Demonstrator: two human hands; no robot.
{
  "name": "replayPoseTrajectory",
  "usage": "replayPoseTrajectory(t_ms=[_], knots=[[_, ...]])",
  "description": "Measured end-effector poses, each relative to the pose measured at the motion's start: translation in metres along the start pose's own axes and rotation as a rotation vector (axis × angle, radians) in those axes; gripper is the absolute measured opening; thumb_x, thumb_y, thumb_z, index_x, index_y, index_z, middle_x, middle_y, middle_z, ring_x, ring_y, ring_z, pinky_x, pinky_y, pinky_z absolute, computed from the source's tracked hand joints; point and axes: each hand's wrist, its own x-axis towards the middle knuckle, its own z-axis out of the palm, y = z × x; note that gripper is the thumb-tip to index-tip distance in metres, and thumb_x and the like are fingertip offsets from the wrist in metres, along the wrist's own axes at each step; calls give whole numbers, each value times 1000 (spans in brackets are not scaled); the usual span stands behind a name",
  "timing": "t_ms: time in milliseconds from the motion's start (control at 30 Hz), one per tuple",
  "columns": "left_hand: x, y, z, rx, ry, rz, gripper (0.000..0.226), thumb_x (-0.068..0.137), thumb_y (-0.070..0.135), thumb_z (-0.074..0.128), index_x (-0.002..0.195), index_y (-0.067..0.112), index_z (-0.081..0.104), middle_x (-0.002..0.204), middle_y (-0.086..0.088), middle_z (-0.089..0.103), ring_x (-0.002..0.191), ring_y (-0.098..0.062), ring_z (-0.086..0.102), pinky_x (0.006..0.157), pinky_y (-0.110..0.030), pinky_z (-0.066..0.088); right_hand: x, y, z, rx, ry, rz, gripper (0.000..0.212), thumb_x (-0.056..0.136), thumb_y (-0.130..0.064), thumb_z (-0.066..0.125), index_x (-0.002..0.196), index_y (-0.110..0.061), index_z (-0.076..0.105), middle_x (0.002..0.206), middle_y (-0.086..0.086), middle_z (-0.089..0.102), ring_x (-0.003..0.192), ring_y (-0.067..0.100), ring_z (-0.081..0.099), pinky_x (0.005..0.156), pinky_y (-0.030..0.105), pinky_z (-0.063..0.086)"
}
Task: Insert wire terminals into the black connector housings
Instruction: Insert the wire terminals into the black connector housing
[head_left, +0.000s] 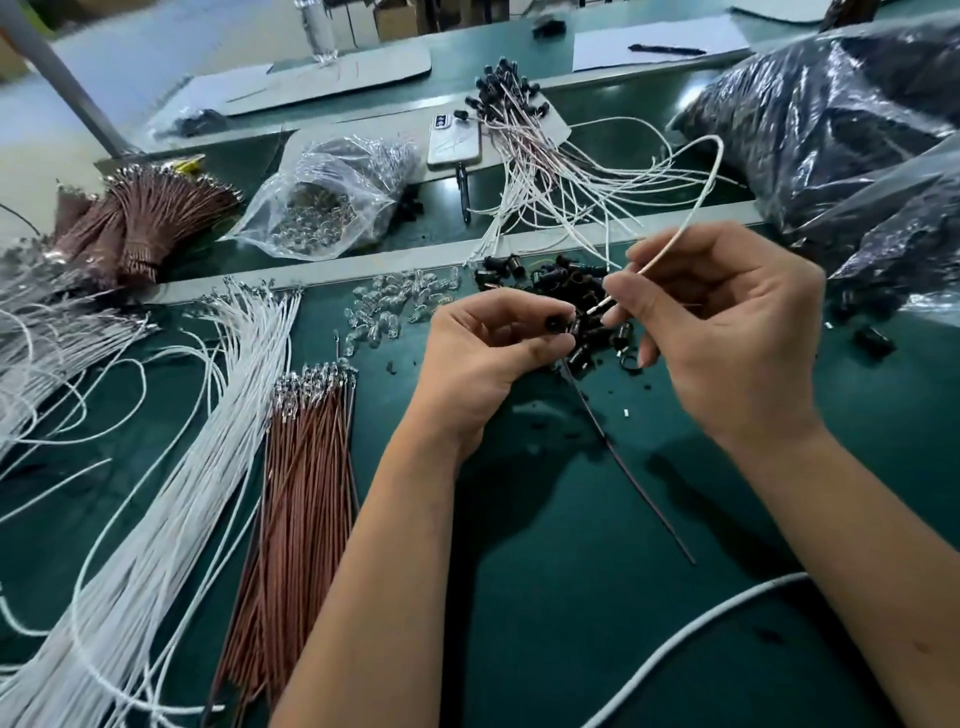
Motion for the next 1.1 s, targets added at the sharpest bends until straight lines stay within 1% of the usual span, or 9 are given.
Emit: replayPoseTrajectory(t_ms=[133,233,333,500,567,700,767,867,1100], knots=[[0,1,1,9,-3,-11,29,71,-12,81,82,14,79,85,-7,76,80,-18,69,77,-25,56,-3,-5,1,-39,-16,-22,21,89,-11,83,97,4,70,77,3,75,64,21,75,43,27,51],[0,1,1,6,-17,-5,28,69,-7,82,80,18,79,85,-6,76,79,-18,69,77,-26,56,-4,-5,1,-56,-37,-57,19,90,-10,82,97,4,71,80,9,75,65,21,75,51,22,51],[0,1,2,21,-37,3,27,67,-3,83,79,21,79,85,-6,76,79,-18,68,78,-28,56,-5,-4,2,-94,-50,-84,19,90,-10,83,96,4,72,81,8,75,64,19,74,57,17,51],[0,1,2,63,-53,-3,27,67,0,85,81,23,80,84,-8,75,81,-21,67,80,-33,56,-5,-3,3,-160,-51,-131,15,89,-12,83,94,-1,74,81,0,75,63,16,73,61,24,56],[0,1,3,75,-50,-7,26,67,2,85,80,24,80,85,-9,75,81,-22,67,83,-37,55,-5,-3,2,-164,-49,-145,15,89,-13,84,94,-2,74,81,-1,75,63,17,74,61,23,56],[-1,2,4,80,-46,-4,27,67,3,85,79,27,80,84,-5,76,80,-22,67,84,-40,56,-5,-2,2,-203,-57,-153,15,89,-16,85,94,-6,75,83,-4,75,65,15,74,61,25,56],[-1,2,4,90,-49,-6,28,67,3,85,79,28,80,81,-1,76,79,-20,67,82,-38,56,-5,-2,0,-254,-62,-174,15,90,-18,84,94,-6,76,84,-7,75,66,12,73,60,26,57],[0,2,4,121,-50,-7,28,67,4,85,78,29,80,76,4,73,73,-16,65,75,-31,55,-6,-3,-1,-355,-76,-238,15,91,-18,83,93,-5,77,83,-8,74,66,7,70,61,23,55],[0,2,5,153,-37,-25,26,67,2,86,77,24,78,73,-1,70,68,-13,63,69,-27,52,-6,-3,-2,-508,-90,-345,16,93,-16,81,88,-1,76,81,-7,70,71,-3,63,67,15,48]])
